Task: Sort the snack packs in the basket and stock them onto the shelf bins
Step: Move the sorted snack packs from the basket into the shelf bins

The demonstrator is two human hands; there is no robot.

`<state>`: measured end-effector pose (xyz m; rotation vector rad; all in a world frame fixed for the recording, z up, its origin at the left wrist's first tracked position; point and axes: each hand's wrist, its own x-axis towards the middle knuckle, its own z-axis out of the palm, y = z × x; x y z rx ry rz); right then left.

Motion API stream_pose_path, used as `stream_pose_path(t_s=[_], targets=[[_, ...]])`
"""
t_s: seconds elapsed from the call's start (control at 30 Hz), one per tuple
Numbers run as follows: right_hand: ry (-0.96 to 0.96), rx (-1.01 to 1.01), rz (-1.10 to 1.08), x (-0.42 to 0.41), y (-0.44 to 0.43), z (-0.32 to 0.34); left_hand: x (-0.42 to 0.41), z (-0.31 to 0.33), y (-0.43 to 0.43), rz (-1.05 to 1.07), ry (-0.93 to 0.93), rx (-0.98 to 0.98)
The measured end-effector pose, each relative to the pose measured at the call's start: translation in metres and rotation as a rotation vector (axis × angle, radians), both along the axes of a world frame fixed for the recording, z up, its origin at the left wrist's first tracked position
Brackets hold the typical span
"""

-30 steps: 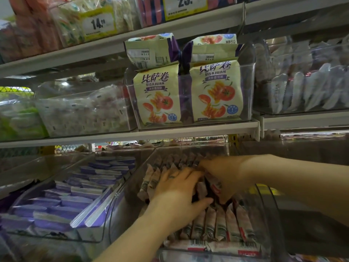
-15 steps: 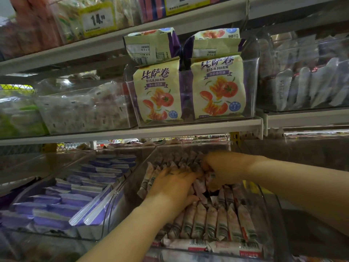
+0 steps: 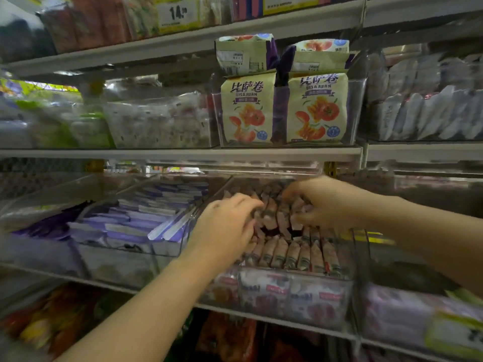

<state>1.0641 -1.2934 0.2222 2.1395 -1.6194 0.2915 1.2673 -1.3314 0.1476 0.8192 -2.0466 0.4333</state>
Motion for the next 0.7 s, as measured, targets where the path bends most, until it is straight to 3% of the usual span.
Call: stream_pose_path(t_s=[0.1, 0.2, 0.43, 0.7], targets=[[-0.042, -0.172, 0.24, 0.041, 0.02, -0.025, 0.04, -0.025, 0.024, 0.024, 0.141, -0.05], [-0.005, -0.177, 0.421, 0.099, 0.031, -0.06, 0.093, -0.065, 0.045, 0.123, 0.254, -0.064], [0.115, 0.078, 0.737, 0.249, 0.024, -0.166, 0.229, -0.193, 0.1, 0.422, 0.382, 0.087], [0.263, 0.385, 0.898, 0.41, 0.016, -0.319, 0.364, -0.335, 0.174, 0.816, 0.518, 0.433]])
